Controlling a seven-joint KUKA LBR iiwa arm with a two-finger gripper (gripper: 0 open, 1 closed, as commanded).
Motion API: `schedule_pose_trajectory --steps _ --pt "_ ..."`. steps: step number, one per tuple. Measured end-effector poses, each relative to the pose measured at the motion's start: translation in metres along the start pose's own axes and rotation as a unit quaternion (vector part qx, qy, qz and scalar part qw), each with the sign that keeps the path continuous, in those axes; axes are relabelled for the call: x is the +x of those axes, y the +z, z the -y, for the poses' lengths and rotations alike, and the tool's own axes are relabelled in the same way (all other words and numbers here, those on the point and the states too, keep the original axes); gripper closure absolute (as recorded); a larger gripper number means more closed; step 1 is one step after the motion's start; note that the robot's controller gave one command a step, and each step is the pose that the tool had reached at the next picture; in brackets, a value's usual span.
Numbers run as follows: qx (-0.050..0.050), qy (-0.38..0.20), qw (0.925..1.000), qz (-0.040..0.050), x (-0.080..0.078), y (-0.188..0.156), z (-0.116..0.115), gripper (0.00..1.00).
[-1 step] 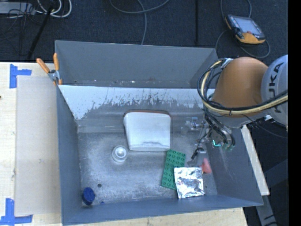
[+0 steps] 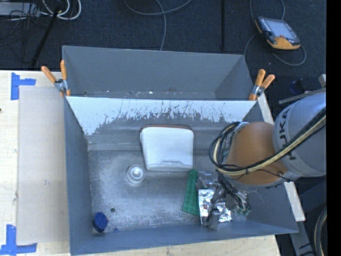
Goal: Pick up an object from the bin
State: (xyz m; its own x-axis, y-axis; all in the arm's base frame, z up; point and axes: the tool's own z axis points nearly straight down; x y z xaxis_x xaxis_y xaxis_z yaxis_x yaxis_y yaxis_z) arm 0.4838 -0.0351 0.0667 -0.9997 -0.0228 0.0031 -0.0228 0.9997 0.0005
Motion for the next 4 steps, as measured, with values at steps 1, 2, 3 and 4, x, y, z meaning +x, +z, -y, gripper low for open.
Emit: schedule_pose_trajectory --steps 1,2,3,4 --pt "0.000 0.037 0.9993 0.0016 0.013 -0.034 0.013 0.00" --pt "0.000 0.081 0.9967 0.0007 0.010 -0.036 0.017 0.00" --pt "0.000 0.106 0.9944 0.0033 0.006 -0.003 0.020 0.00" --pt "0.000 0.104 0.9946 0.0040 0.005 -0.003 0.020 0.00"
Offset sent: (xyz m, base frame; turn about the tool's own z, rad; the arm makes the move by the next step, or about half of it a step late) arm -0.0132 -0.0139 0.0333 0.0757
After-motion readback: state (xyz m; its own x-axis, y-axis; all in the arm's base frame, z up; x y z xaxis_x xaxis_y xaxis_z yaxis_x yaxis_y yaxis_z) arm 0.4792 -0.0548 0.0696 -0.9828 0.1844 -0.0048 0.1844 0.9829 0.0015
